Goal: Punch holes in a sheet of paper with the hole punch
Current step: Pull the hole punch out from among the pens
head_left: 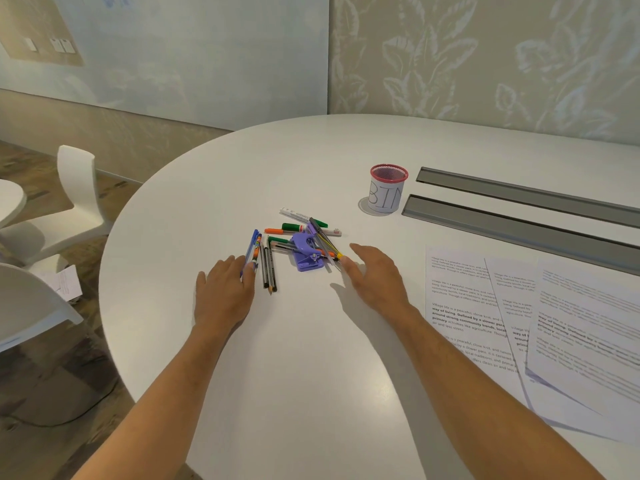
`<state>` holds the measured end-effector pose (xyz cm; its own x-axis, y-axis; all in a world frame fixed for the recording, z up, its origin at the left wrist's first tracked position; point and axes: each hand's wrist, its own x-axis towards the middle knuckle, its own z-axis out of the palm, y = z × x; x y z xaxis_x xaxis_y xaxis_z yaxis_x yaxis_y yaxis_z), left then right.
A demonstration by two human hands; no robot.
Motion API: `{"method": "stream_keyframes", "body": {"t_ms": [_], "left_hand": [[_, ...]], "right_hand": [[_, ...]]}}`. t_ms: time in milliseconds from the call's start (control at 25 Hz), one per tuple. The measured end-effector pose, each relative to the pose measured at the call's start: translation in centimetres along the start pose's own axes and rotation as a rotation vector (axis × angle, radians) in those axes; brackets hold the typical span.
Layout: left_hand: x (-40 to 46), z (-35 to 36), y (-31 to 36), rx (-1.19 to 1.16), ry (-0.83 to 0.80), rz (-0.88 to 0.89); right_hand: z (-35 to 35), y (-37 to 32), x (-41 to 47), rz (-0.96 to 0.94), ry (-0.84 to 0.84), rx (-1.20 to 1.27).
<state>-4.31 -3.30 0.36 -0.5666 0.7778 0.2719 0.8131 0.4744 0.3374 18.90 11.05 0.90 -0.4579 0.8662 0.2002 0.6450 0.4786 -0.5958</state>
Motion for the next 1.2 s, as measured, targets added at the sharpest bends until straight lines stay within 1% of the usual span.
{"method": "stream_keyframes", "body": {"t_ms": [80,160,280,400,640,840,1080,1200], "left_hand": [[0.2,0.2,0.0,0.027,-0.078,0.009],[0.4,0.5,-0.3,0.031,-0.112,0.014],[0.6,0.6,-0.4,0.043,-0.128,0.025],[0.5,0.6,-0.5,0.06,-0.125,0.035],[0.4,0.4,-0.3,0.073,-0.119,0.054],[0.4,0.4,-0.4,0.066,-0.119,0.053],[0.5,0.5,-0.5,0.103,-0.112,0.055],[0.4,0.5,-0.5,0.109,-0.112,0.053]], "right_hand": [[0.1,-1.3,0.9,-0.035,-0.028,-0.021],[0.1,-2.5,1.7,-0.078,-0.073,-0.07],[0.4,-3.5,2.3,-0.112,-0.133,-0.17],[0.7,-3.8,2.6,-0.127,-0.153,-0.25],[0.7,-3.3,2.6,-0.11,-0.073,-0.302],[0.0,-2.1,2.4,-0.067,0.002,-0.212],[-0.9,-0.1,1.3,0.003,0.103,-0.265],[-0.9,0.1,0.9,-0.004,0.111,-0.285]]}}
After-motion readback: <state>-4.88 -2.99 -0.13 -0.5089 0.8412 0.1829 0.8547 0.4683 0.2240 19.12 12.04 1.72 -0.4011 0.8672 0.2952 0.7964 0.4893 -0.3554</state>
